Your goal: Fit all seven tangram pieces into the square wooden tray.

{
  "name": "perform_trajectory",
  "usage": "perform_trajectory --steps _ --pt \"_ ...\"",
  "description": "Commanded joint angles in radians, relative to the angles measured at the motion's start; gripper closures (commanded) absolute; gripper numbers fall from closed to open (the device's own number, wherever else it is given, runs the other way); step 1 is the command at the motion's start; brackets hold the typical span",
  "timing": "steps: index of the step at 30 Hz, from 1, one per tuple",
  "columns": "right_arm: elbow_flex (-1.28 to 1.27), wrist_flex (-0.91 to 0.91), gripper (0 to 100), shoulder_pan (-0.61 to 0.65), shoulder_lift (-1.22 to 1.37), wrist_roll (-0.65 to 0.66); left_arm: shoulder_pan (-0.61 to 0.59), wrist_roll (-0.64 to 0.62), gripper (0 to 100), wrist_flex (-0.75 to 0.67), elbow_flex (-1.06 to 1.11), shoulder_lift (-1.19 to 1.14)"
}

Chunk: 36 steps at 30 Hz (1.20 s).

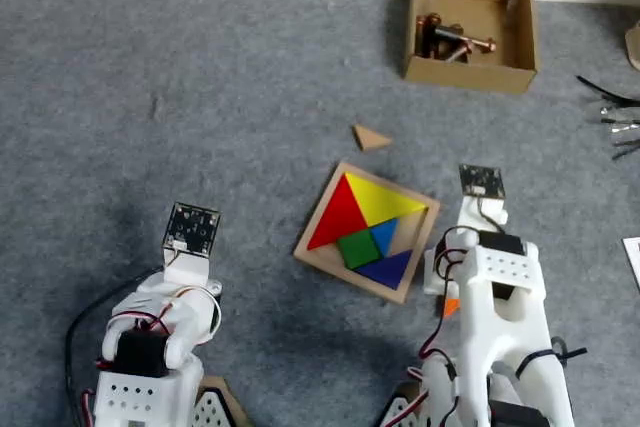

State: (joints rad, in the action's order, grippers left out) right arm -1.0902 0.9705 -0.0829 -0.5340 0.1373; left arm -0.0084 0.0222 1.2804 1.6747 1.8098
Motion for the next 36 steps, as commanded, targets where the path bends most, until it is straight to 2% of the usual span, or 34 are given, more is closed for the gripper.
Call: perform_trajectory --steps 1,4,10,15,28,36 --pt "0.053 -0.025 77.9 0.016 0.004 0.014 -0.015 -0.006 99 0.003 0.021 0.015" --pt "0.053 -0.027 77.9 0.024 0.005 0.057 -0.015 -0.006 99 0.005 0.021 0.015" --pt "0.045 -0.065 77.9 0.058 0.005 0.058 -0.015 -0.006 99 0.005 0.021 0.015" --pt "0.045 -0.067 84.1 0.058 0.005 0.06 -0.015 -0.006 99 0.005 0.021 0.015" --pt "0.044 -0.062 84.3 0.058 0.007 0.061 -0.015 -0.006 99 0.005 0.021 0.015" --pt "0.048 -0.062 84.3 0.058 0.065 0.115 -0.01 -0.006 99 0.035 0.021 0.015"
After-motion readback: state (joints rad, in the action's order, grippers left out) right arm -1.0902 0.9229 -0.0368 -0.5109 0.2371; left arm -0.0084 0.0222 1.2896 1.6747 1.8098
